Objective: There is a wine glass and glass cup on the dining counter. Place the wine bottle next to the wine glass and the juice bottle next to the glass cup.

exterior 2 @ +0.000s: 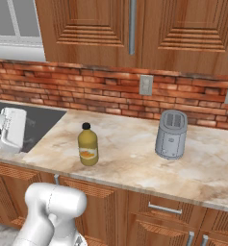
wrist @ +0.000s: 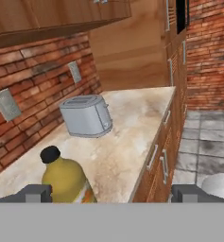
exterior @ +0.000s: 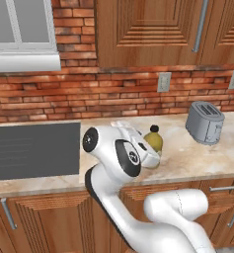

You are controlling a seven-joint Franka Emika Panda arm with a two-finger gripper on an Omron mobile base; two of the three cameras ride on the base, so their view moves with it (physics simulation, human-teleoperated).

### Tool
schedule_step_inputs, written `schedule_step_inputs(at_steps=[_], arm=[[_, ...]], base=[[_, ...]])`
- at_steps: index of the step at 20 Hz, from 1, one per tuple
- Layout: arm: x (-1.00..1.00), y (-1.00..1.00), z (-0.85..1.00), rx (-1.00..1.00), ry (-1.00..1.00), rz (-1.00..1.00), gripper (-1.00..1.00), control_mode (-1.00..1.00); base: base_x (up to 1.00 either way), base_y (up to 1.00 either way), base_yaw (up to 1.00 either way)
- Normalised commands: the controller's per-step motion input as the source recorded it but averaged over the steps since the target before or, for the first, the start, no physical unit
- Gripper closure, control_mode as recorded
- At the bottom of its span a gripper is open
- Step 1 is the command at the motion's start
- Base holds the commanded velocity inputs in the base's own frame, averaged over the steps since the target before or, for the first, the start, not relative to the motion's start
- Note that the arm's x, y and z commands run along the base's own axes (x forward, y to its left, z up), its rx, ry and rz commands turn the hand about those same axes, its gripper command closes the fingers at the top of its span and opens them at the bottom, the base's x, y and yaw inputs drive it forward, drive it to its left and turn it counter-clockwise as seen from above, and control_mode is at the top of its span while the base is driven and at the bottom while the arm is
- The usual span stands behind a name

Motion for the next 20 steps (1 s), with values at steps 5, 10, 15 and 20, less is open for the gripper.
schedule_step_inputs(at_steps=[5, 10, 15, 20], arm=[[0.26, -0.16, 0.00, -0.01, 0.01, -0.18, -1.00, -1.00], [0.08, -0.17, 0.01, 0.07, 0.13, -0.12, -1.00, -1.00], [0.04, -0.32, -0.01, 0.05, 0.04, 0.00, -1.00, -1.00], [0.08, -0.36, -0.07, 0.00, 0.00, 0.02, -1.00, -1.00]], base=[[0.00, 0.00, 0.00], [0.00, 0.00, 0.00], [0.00, 0.00, 0.00], [0.00, 0.00, 0.00]])
